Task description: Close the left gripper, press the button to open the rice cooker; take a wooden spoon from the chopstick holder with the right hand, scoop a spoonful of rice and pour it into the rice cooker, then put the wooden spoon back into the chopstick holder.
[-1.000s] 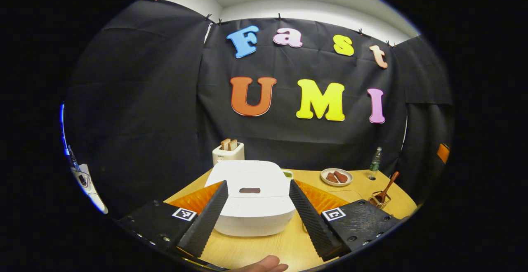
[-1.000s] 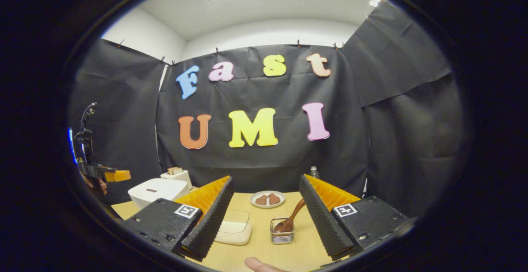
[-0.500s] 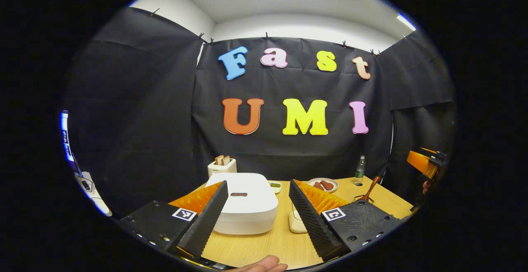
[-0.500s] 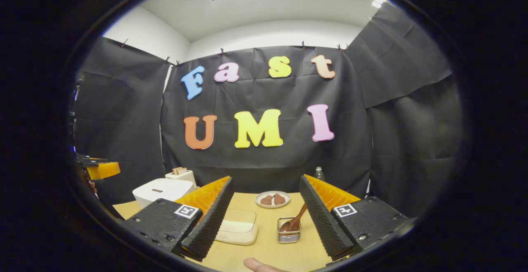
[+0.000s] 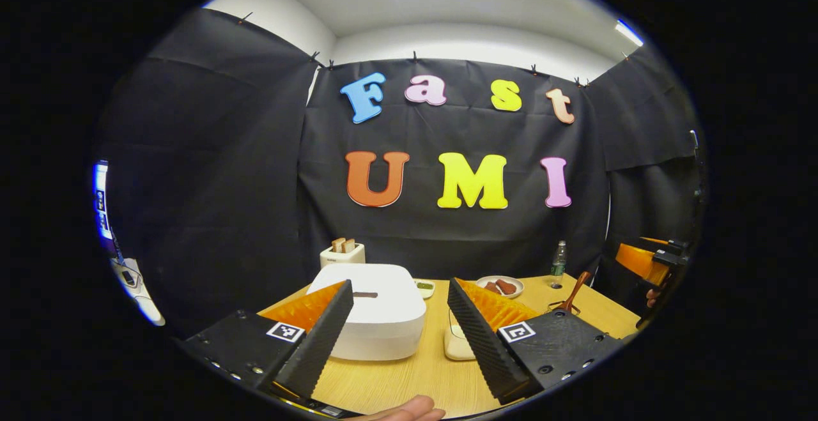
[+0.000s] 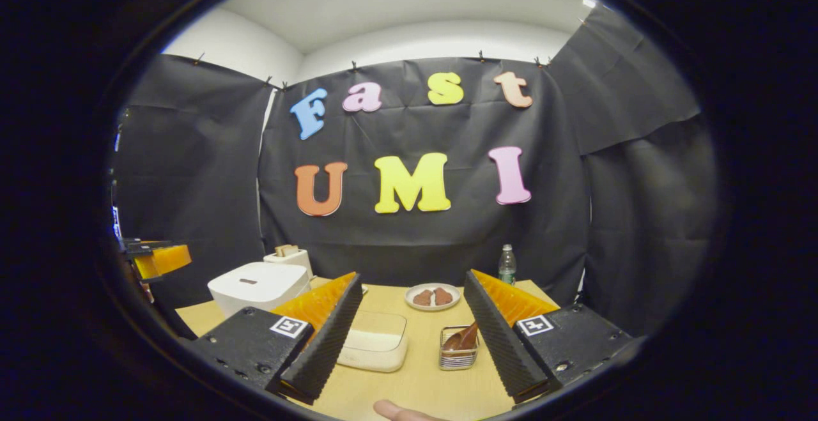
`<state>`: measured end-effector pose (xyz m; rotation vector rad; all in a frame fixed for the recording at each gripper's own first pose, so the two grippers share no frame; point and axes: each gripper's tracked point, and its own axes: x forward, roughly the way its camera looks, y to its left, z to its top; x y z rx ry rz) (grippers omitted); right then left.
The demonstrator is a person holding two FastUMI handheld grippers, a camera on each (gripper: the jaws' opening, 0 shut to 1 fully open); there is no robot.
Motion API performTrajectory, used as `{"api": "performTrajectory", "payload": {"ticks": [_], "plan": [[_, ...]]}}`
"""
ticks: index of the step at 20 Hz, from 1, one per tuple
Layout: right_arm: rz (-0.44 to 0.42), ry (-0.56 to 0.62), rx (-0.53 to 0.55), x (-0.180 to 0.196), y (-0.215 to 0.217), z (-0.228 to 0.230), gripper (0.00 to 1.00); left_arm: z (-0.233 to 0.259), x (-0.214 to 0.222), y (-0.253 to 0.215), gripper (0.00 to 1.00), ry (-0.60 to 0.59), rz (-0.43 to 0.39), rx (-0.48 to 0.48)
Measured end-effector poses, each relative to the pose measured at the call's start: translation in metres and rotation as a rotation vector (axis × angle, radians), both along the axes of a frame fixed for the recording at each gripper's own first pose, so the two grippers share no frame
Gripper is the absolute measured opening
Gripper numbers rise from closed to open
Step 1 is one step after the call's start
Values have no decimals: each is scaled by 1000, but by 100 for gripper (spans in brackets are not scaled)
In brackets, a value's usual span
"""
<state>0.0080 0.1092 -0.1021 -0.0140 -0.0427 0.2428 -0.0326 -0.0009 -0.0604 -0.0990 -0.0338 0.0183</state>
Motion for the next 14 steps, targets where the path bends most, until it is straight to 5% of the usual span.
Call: {"api": "performTrajectory", "payload": {"ticks": [14], "plan": [[12,-13,34,3,-10,-4,100,-1,0,2,95,-49,-1,2]]}}
